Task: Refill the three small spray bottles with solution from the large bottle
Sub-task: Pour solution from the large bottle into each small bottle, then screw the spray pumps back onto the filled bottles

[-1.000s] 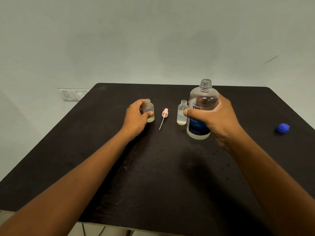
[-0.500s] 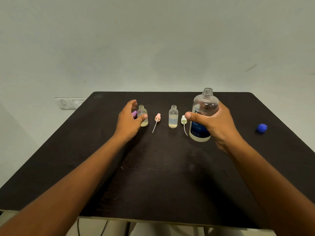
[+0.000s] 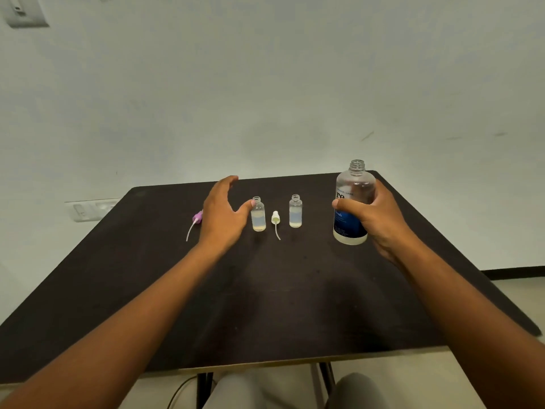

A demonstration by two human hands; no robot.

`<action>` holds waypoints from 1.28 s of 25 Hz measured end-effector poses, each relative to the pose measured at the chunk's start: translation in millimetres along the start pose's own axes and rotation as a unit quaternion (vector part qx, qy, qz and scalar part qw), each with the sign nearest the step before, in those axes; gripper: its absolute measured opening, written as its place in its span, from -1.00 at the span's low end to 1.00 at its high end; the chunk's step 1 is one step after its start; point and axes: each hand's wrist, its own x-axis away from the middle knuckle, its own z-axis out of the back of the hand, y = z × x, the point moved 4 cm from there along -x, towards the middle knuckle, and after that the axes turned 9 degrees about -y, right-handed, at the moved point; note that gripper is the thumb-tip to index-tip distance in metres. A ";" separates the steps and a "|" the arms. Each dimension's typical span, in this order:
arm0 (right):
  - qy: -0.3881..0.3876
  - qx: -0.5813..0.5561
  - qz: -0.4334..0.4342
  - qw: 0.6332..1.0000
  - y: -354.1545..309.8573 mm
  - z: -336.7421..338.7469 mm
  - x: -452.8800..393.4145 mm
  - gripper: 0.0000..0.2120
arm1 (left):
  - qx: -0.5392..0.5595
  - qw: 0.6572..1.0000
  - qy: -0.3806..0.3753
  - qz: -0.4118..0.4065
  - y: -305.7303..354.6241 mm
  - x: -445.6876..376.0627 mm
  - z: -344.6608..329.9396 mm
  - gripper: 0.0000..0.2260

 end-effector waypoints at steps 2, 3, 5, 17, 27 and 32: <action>0.006 0.005 0.002 1.000 -0.2 14.4 -0.6 -0.41 | -0.004 1.000 -0.010 -0.019 17.8 -4.7 -12.5 -0.45; 0.011 0.009 0.000 1.000 0.7 21.5 -2.8 -0.40 | -0.005 1.000 -0.015 -0.025 26.0 -8.2 -19.2 -0.45; 0.024 0.016 -0.006 1.000 3.9 34.4 -10.5 -0.39 | -0.003 0.999 -0.030 -0.037 39.3 -16.3 -32.3 -0.46; 0.068 0.098 -0.023 0.993 48.5 62.8 -82.8 -0.34 | -0.029 0.990 -0.117 -0.067 50.5 -50.7 -96.7 -0.46; 0.078 0.106 -0.045 0.990 94.0 57.1 -109.8 -0.30 | -0.050 0.986 -0.145 -0.072 42.3 -59.5 -116.8 -0.45; 0.081 0.112 -0.044 0.989 95.7 53.8 -107.7 -0.28 | -0.060 0.983 -0.158 -0.067 39.8 -56.9 -117.2 -0.42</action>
